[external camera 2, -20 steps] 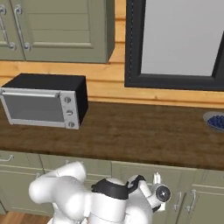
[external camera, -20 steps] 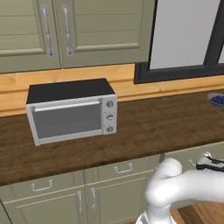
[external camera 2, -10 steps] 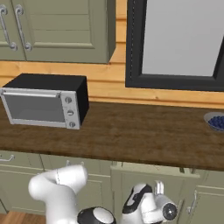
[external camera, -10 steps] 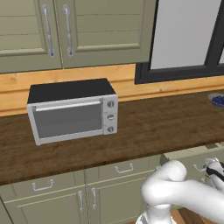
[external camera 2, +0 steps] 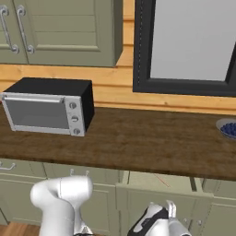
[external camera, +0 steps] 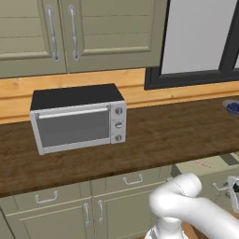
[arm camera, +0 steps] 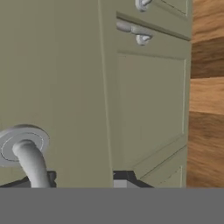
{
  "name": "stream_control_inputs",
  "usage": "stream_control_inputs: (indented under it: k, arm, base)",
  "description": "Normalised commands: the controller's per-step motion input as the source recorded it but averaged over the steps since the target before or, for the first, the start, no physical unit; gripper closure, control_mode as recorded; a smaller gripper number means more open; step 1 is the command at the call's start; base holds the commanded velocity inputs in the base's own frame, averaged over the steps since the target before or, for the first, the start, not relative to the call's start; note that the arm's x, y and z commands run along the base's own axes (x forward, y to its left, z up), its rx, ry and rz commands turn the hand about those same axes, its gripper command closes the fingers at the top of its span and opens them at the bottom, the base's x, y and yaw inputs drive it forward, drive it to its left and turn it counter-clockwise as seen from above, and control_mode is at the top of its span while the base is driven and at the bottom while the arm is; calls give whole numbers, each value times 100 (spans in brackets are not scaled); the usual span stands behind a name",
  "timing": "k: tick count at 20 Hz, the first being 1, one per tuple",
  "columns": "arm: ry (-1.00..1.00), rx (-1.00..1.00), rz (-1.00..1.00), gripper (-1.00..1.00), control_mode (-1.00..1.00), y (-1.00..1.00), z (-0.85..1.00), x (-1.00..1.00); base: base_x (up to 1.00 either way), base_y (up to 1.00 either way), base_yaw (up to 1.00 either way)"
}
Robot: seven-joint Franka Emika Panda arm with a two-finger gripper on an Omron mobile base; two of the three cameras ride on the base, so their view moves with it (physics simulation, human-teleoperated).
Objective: Take a straw from the drawer in front and place it inside the glass cup on the dining counter.
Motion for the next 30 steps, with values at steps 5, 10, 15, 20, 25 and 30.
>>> stream_control_inputs:
  k: [5,10,15,20,25,30]
  arm:
    - [0,16,0,100,-100,-84,-35,-100]
    - [0,14,0,100,-100,-75,-41,-100]
    - [-1,11,0,100,-100,-73,-53,-100]
    - [-4,7,0,100,-100,-67,-68,-100]
    - [-7,2,-2,100,-100,-44,-63,-100]
    - [-6,-1,-3,-100,-100,6,62,-70]
  base:
    - [0,0,0]
    - [0,0,0]
    - [0,0,0]
    - [0,0,0]
    - [0,0,0]
    - [0,0,0]
